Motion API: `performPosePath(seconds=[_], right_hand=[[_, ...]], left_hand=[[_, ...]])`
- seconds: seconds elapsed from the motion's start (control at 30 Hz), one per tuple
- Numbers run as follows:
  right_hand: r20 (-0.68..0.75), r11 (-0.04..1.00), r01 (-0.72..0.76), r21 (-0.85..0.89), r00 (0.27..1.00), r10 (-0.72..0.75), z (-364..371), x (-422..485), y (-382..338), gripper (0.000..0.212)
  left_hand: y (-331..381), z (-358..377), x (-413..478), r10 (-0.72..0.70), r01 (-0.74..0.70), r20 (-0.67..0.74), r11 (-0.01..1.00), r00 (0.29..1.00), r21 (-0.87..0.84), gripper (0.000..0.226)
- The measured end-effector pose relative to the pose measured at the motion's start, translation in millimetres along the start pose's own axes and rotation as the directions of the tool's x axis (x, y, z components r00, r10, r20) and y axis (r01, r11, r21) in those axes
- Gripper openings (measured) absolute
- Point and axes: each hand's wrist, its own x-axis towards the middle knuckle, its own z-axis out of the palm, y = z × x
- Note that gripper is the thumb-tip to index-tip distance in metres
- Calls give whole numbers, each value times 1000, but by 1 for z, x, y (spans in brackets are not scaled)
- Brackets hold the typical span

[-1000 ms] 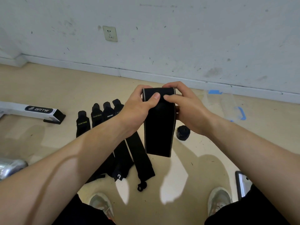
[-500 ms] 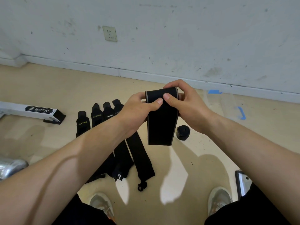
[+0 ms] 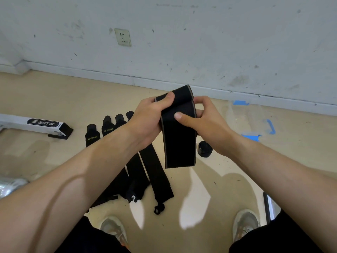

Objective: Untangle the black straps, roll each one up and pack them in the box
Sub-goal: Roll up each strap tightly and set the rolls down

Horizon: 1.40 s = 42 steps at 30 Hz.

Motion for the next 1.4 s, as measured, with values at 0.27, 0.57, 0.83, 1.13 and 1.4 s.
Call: performPosePath(seconds=[0.27, 0.57, 0.83, 1.13, 1.4], right_hand=[[-103, 996, 1, -88, 995, -10, 1, 5, -3, 30], [44, 993, -63, -100, 997, 67, -5, 11, -1, 49], [115, 996, -67, -54, 991, 72, -8, 12, -5, 49], [43, 999, -48, -23, 998, 49, -10, 15, -1, 29], [52, 998, 46, -34, 998, -44, -13, 18, 9, 13]], left_hand=[[8, -18, 11, 79, -60, -119, 986, 990, 156, 37], [-1, -15, 6, 124, -91, -125, 967, 984, 239, 45], [-10, -5, 2, 252, -166, -181, 906, 951, 390, 29], [-13, 5, -5, 276, -207, -103, 878, 956, 431, 32], [-15, -1, 0, -10, 34, -137, 985, 990, 171, 48]])
